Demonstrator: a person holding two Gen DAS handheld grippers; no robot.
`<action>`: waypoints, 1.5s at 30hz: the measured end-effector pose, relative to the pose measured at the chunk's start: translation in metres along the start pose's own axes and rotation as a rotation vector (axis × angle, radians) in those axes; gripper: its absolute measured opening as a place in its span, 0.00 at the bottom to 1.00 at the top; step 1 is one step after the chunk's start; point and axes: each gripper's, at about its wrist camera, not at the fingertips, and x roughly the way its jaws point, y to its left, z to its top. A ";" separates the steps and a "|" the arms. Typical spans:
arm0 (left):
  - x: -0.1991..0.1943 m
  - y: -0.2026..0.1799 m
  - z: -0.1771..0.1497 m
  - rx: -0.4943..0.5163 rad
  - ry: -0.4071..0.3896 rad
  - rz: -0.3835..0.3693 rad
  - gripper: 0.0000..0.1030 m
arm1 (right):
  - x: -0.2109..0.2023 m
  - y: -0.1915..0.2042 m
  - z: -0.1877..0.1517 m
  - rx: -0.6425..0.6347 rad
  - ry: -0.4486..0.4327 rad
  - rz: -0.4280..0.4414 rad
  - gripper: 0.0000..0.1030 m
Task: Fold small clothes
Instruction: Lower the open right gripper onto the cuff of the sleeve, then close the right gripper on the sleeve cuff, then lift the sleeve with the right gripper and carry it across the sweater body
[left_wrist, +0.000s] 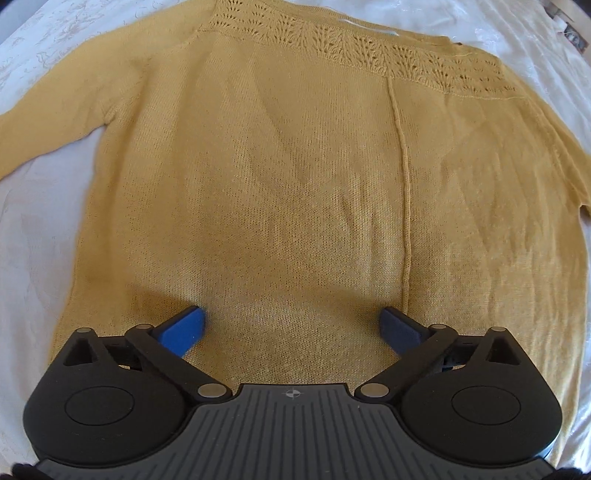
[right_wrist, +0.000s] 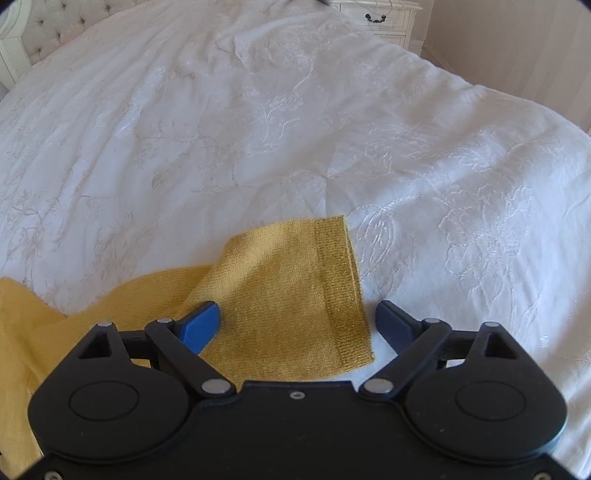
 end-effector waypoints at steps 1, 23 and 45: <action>0.001 0.000 0.001 -0.003 0.004 0.003 1.00 | 0.002 0.000 0.000 -0.003 0.002 0.006 0.99; 0.001 -0.012 -0.009 -0.014 -0.007 0.035 1.00 | 0.002 -0.010 0.009 -0.025 0.043 0.097 0.93; -0.033 0.020 -0.009 0.110 -0.154 -0.075 0.81 | -0.156 0.132 0.024 -0.077 -0.206 0.233 0.11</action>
